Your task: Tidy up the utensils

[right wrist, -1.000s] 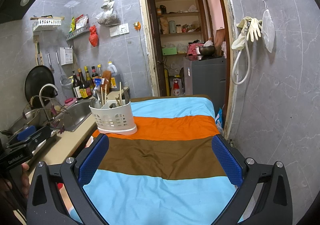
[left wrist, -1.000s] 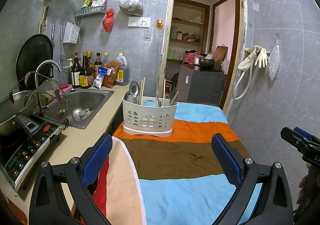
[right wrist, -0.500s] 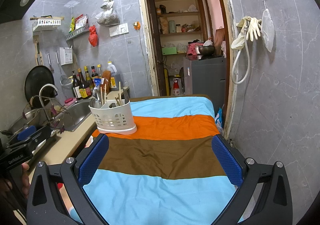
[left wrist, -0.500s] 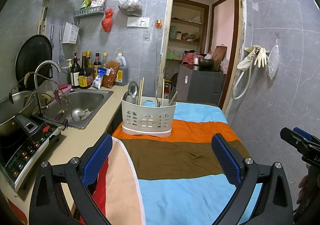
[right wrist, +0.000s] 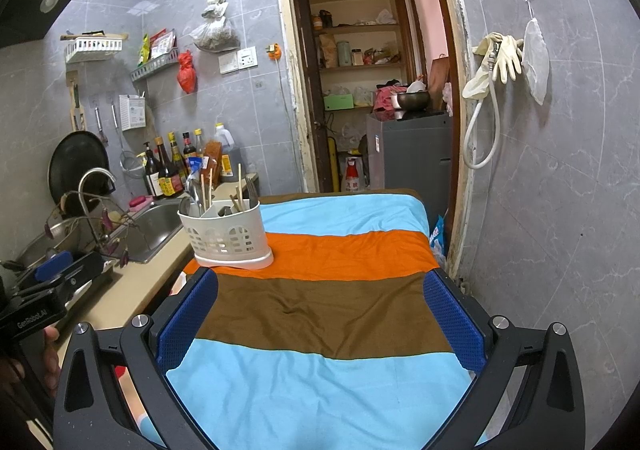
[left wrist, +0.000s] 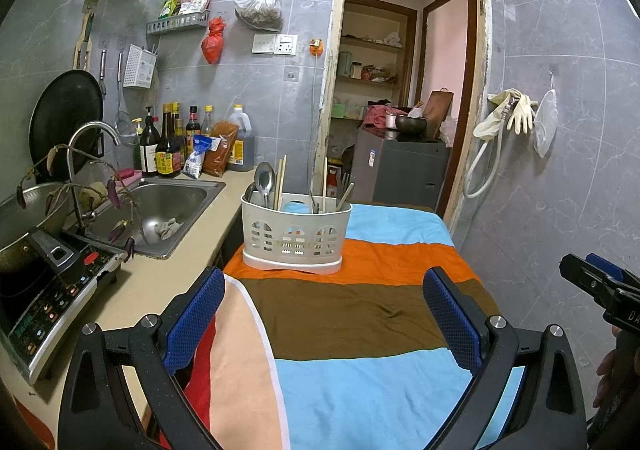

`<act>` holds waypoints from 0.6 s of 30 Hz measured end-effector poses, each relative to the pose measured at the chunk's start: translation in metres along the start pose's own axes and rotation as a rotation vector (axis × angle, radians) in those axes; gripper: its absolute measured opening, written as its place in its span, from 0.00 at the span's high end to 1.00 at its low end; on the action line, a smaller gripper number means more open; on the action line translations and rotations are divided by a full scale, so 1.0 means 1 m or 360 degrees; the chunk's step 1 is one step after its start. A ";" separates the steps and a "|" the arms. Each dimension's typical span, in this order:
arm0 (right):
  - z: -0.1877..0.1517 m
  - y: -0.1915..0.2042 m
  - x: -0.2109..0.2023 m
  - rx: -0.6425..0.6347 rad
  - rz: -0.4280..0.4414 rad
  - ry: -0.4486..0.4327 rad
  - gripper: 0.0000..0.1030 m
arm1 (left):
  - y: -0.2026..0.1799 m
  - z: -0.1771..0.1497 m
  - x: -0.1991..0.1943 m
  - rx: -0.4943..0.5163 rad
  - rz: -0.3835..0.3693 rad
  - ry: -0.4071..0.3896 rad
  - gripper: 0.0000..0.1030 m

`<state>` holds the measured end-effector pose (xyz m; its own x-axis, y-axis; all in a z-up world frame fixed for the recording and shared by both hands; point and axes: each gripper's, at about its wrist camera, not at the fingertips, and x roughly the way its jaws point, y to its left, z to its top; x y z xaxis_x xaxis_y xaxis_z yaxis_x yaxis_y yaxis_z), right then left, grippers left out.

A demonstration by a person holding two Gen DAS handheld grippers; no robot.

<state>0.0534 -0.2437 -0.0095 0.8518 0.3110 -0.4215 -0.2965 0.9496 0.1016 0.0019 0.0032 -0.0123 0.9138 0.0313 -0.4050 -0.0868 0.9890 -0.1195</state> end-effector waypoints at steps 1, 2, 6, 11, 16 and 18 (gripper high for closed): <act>0.001 -0.001 0.000 0.0000 0.0000 0.0000 0.00 | 0.001 0.000 -0.001 0.0000 0.0000 0.0000 0.06; 0.000 0.001 0.000 -0.0001 -0.0001 0.0001 0.00 | 0.001 0.000 -0.001 0.0000 -0.0002 0.0000 0.06; 0.000 0.000 0.000 0.0000 0.0001 0.0000 0.00 | 0.000 0.000 -0.001 0.0003 -0.0003 0.0003 0.06; 0.001 -0.001 0.000 0.0000 -0.0001 0.0002 0.00 | -0.002 -0.003 -0.001 0.0009 -0.0009 0.0007 0.06; 0.001 -0.001 0.000 0.0000 0.0000 0.0001 0.00 | -0.006 -0.002 0.000 0.0021 0.0022 0.0003 0.06; 0.001 0.000 0.000 -0.0001 0.0000 0.0001 0.00 | -0.007 -0.001 0.000 0.0017 0.0047 0.0001 0.06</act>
<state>0.0537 -0.2440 -0.0090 0.8516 0.3109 -0.4221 -0.2965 0.9496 0.1012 0.0021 -0.0038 -0.0129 0.9105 0.0606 -0.4090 -0.1097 0.9892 -0.0976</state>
